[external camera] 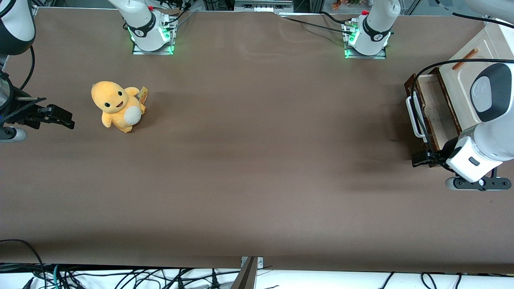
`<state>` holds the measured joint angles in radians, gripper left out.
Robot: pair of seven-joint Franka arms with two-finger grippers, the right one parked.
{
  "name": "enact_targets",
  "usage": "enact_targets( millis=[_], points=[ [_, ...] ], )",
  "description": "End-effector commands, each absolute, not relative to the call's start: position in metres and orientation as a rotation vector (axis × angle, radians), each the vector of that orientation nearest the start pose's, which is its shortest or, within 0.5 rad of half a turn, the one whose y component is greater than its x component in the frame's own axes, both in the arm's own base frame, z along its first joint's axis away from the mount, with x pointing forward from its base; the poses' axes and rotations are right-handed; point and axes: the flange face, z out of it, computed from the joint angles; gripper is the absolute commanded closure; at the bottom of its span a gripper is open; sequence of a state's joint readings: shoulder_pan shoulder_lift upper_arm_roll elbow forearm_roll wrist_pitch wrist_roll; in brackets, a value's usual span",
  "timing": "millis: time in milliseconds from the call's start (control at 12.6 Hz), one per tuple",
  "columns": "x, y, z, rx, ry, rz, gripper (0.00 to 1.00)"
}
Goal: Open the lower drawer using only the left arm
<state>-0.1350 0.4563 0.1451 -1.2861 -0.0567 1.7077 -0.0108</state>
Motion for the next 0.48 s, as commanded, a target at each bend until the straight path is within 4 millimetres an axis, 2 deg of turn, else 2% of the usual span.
enact_targets(
  millis=[0, 159, 398],
  points=[
    [0.6802, -0.0143, 0.4929, -3.154, 0.057, 0.071, 0.00],
    [0.6747, -0.0145, 0.4914, -3.153, 0.065, 0.141, 0.00],
    [0.6704, -0.0108, 0.4916, -3.161, 0.213, 0.193, 0.00]
  ],
)
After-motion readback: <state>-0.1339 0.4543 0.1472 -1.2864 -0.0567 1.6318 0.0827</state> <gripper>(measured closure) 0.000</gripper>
